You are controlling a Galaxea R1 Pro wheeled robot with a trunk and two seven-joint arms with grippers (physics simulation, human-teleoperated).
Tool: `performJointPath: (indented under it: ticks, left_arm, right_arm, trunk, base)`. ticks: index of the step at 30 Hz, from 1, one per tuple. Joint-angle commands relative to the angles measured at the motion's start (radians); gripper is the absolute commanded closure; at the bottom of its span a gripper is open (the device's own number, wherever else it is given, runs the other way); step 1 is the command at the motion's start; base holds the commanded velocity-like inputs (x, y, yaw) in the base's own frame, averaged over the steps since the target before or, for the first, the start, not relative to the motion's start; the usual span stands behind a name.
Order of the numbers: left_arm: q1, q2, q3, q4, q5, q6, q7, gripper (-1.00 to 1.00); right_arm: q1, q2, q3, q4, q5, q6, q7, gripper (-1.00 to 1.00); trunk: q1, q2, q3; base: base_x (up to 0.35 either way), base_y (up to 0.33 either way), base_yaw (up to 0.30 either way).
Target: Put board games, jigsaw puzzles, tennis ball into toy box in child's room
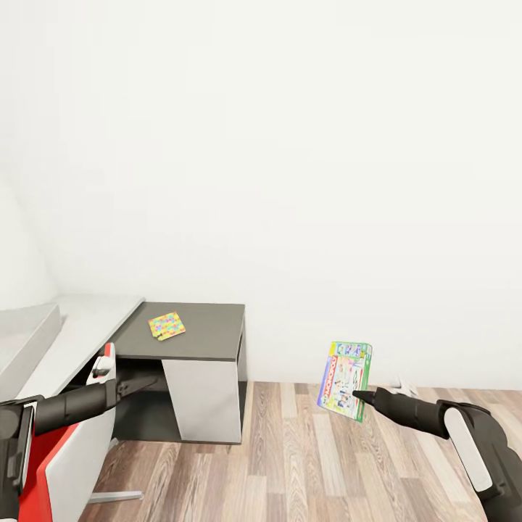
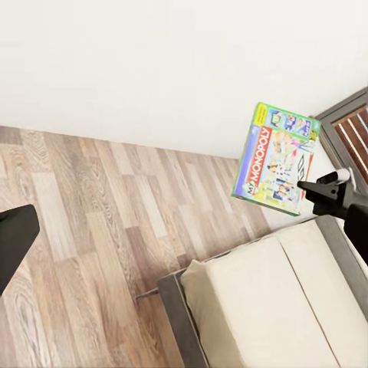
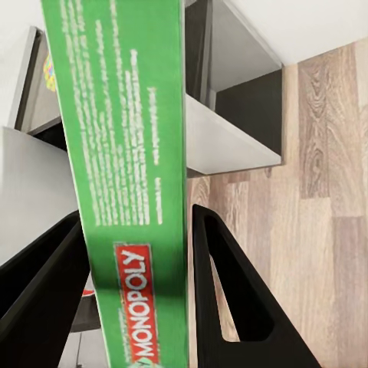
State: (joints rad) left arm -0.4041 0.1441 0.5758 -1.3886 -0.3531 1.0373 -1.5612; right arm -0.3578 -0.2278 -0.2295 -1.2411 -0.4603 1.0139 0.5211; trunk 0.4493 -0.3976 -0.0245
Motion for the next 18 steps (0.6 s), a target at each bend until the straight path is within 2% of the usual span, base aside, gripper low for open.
performJointPath:
  ticks: [1, 9, 18]
  left_arm:
    - [-0.001, 0.000, 0.001, -0.001, -0.010, 0.010, -0.010, -1.00]
    - [-0.001, 0.000, 0.003, -0.003, -0.011, 0.010, -0.010, -1.00]
    - [-0.001, 0.000, 0.021, -0.037, -0.009, 0.010, -0.010, -1.00]
  right_arm:
    - [-0.001, 0.000, -0.001, -0.002, 0.007, 0.004, 0.008, 1.00]
    - [-0.001, 0.001, -0.001, -0.004, 0.006, 0.008, 0.008, 1.00]
    - [-0.001, 0.007, 0.001, 0.007, 0.016, 0.008, 0.006, 1.00]
  trunk:
    - [0.001, -0.002, -0.002]
    - [0.001, -0.002, -0.002]
    - [0.001, -0.002, -0.002]
  base:
    - [0.000, 0.000, 0.000]
    - [0.000, 0.000, 0.000]
    - [0.000, 0.000, 0.000]
